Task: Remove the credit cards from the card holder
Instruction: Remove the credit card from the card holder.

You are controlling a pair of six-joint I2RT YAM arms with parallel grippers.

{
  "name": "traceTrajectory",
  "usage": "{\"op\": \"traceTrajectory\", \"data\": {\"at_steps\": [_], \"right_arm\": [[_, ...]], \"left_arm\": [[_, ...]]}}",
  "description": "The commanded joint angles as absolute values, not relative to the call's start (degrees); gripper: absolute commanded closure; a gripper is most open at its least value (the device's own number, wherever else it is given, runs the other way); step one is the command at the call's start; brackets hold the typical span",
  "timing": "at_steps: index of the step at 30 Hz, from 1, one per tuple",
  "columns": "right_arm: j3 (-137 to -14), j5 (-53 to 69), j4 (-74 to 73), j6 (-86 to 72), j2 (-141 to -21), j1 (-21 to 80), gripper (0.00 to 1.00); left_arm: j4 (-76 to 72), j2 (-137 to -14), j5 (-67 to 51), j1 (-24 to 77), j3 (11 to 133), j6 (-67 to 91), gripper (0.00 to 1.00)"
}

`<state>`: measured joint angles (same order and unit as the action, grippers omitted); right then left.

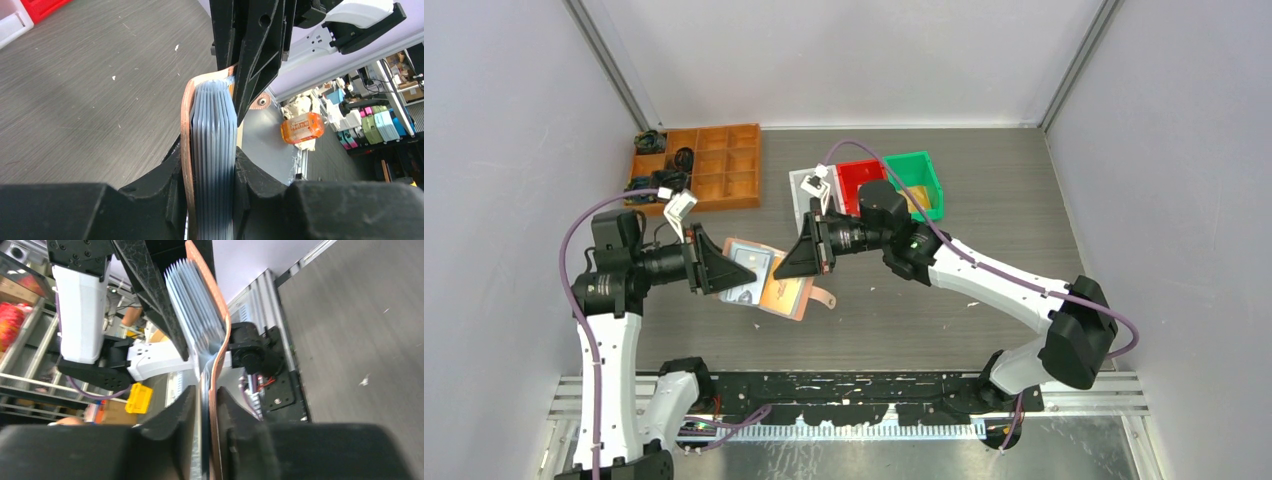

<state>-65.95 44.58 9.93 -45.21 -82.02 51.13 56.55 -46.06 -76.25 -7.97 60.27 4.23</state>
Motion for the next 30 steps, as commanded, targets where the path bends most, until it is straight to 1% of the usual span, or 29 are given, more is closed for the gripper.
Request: {"op": "traceTrajectory", "data": {"at_steps": [1,2,3,5,7,10,12,14,16,20,24,30], "right_arm": [[-66.6,41.0,16.3,-45.6,-78.8,50.2,0.58],[-66.7,40.1,15.6,-45.6,-78.6,49.9,0.5],[-66.9,38.9,14.7,-45.5,-78.4,49.3,0.45],[-67.4,35.5,12.6,-45.9,-77.2,47.7,0.42],[-67.9,30.6,10.7,-46.3,-75.0,46.2,0.43],[-68.6,22.8,7.0,-46.2,-71.5,45.7,0.49],[-68.7,21.2,6.9,-47.7,-70.3,45.8,0.52],[-68.3,22.7,8.6,-50.7,-70.5,46.0,0.54],[-67.2,25.8,13.3,-54.4,-72.0,47.3,0.53],[-66.9,28.9,17.5,-57.7,-76.3,51.3,0.49],[-66.4,29.2,19.0,-59.3,-79.8,53.5,0.48],[-63.4,29.0,21.7,-60.8,-79.8,53.7,0.48]], "left_arm": [[50.4,-43.4,-76.2,-7.8,59.7,11.1,0.86],[49.3,-43.1,-75.6,-7.8,59.5,12.2,0.87],[48.5,-42.7,-74.9,-7.8,59.4,12.8,0.88],[47.8,-42.4,-72.9,-7.8,59.3,13.0,0.89],[47.9,-42.5,-69.8,-7.9,59.3,12.8,0.89],[48.9,-43.6,-63.5,-7.8,59.5,12.0,0.9],[49.6,-44.8,-61.1,-7.8,59.9,11.8,0.92],[50.0,-46.3,-60.0,-7.8,60.2,12.3,0.92],[49.9,-47.3,-60.2,-7.8,60.5,13.1,0.92],[48.7,-48.3,-62.1,-7.8,61.3,15.6,0.92],[46.9,-48.0,-65.5,-7.8,61.9,18.1,0.91],[42.5,-46.8,-70.1,-7.8,61.3,22.6,0.89]]}}
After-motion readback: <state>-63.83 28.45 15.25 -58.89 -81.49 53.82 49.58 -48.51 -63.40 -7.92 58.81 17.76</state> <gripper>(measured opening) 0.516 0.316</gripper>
